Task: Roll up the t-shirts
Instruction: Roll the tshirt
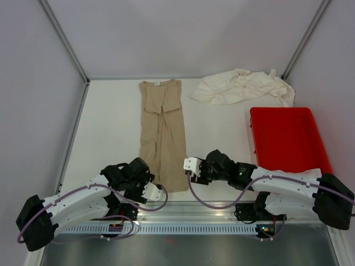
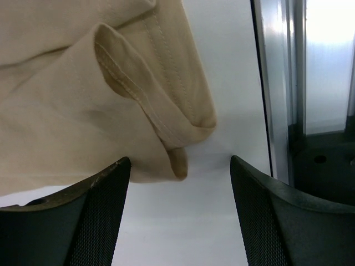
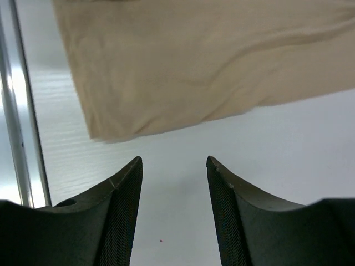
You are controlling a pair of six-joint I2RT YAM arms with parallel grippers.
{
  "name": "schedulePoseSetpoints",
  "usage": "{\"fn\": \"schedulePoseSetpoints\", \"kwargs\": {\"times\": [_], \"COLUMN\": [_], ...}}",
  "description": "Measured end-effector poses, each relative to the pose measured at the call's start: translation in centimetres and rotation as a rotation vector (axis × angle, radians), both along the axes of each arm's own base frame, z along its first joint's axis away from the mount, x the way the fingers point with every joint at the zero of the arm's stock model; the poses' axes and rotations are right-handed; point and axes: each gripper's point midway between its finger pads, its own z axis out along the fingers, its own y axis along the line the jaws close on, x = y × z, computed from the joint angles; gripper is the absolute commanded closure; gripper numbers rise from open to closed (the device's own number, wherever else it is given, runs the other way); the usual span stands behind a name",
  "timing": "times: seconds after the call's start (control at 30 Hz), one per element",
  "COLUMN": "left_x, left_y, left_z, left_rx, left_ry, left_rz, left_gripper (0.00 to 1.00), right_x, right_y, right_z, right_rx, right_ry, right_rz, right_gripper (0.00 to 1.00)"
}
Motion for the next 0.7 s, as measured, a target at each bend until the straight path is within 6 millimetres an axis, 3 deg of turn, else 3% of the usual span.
{"fn": "schedulePoseSetpoints", "kwargs": {"times": [0.13, 0.27, 0.37, 0.4, 0.57, 0.6, 0.63, 0.67, 0.7], "left_x": [0.5, 0.7, 0.7, 0.7, 0.5, 0.5, 0.6, 0.6, 0.6], "left_y": [-0.9, -1.4, -1.4, -1.5, -1.8, -1.9, -2.0, -2.0, -2.1], "left_z": [-0.3, -0.4, -0.5, -0.5, -0.8, -0.8, -0.8, -0.9, -0.9], "left_rx": [-0.002, -0.017, -0.021, -0.024, -0.034, -0.036, -0.037, -0.038, -0.040], "left_ry": [0.009, 0.004, 0.003, 0.004, 0.017, 0.018, 0.019, 0.018, 0.016], "left_rz": [-0.022, -0.031, -0.037, -0.040, -0.055, -0.057, -0.059, -0.062, -0.063], "left_gripper": [0.25, 0.28, 0.42, 0.51, 0.72, 0.80, 0.85, 0.95, 0.97], "right_x": [-3.1, -4.7, -4.9, -4.9, -4.2, -4.1, -4.0, -3.9, -3.8], "right_y": [1.1, 1.6, 2.2, 2.5, 4.2, 4.4, 4.6, 4.8, 4.9], "right_z": [-3.1, -5.7, -6.8, -7.1, -6.9, -6.9, -6.9, -6.9, -7.0], "right_rx": [-0.138, -0.231, -0.257, -0.262, -0.227, -0.223, -0.218, -0.214, -0.213], "right_ry": [-0.075, -0.117, -0.146, -0.154, -0.204, -0.212, -0.218, -0.224, -0.230], "right_rz": [0.199, 0.312, 0.355, 0.365, 0.373, 0.372, 0.372, 0.370, 0.370], "right_gripper": [0.43, 0.43, 0.43, 0.43, 0.43, 0.44, 0.46, 0.52, 0.59]}}
